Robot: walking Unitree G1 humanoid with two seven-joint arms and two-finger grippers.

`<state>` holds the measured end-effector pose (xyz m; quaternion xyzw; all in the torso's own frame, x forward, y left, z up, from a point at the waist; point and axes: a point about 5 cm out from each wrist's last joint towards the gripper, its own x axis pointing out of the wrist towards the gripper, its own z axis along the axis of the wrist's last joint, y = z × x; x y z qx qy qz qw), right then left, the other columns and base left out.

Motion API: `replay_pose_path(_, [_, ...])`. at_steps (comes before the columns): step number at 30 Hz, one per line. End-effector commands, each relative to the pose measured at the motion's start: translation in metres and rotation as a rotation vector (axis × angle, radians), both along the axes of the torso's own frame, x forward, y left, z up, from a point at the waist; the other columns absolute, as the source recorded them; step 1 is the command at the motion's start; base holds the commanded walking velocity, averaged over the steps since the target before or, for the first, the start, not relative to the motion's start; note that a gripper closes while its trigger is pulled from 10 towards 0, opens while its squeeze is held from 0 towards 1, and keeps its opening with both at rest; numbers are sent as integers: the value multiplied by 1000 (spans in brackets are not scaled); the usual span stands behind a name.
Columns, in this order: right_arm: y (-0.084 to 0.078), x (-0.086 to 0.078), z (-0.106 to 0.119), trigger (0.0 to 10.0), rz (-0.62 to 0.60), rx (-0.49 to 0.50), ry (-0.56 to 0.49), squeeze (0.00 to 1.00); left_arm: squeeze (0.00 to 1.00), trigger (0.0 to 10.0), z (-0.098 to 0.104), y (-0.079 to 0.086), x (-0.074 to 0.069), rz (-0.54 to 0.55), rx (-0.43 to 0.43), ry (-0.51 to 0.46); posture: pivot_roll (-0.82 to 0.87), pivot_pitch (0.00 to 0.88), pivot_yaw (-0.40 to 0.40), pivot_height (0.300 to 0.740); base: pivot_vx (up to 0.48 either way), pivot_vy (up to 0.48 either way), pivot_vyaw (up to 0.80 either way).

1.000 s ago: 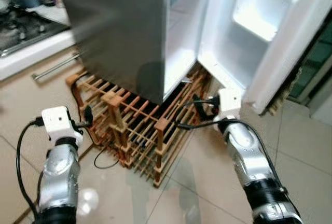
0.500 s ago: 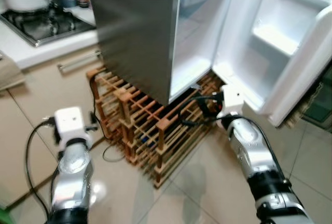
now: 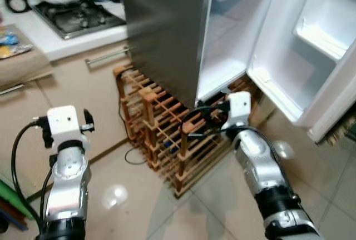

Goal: Restocking fridge

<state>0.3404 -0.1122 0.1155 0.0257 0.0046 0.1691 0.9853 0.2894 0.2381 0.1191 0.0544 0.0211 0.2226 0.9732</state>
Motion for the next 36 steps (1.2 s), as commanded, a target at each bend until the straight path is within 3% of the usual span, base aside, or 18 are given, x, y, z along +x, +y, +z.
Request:
replay_pose_path(1, [-8,1,3,10000,-20,-6,-17,0,0,10000,-2,-5,2,-4,-19,0,-30,0,9,740,0,-446,456])
replay_pose_path(11, [-17,5,3,10000,-101,-34,-22,0,0,10000,-3,-15,6,-56,3,12,-28,0,10,740,0,-37,206])
replay_pose_path(26, [-17,4,2,10000,-101,-48,-35,0,0,10000,-10,0,6,44,19,62,-29,0,13,740,36,-431,621])
replay_pose_path(28, [-22,6,0,10000,-133,-73,-24,0,0,10000,-12,2,6,70,-2,67,-30,0,13,740,315,-360,594])
replay_pose_path(29, [-35,8,0,10000,-190,-80,-13,0,0,10000,-13,5,6,92,-13,66,-31,0,15,740,0,0,0])
replay_pose_path(31, [-41,9,1,10000,-213,-85,-18,0,0,10000,-13,5,6,95,-8,69,-31,0,15,740,0,0,0])
replay_pose_path(32, [-56,11,4,10000,-259,-92,-22,0,0,10000,-13,7,5,102,-4,70,-32,0,16,740,0,0,0])
replay_pose_path(36, [-77,14,9,10000,-308,-110,-34,0,0,10000,-15,9,6,112,0,77,-39,0,20,740,0,0,0])
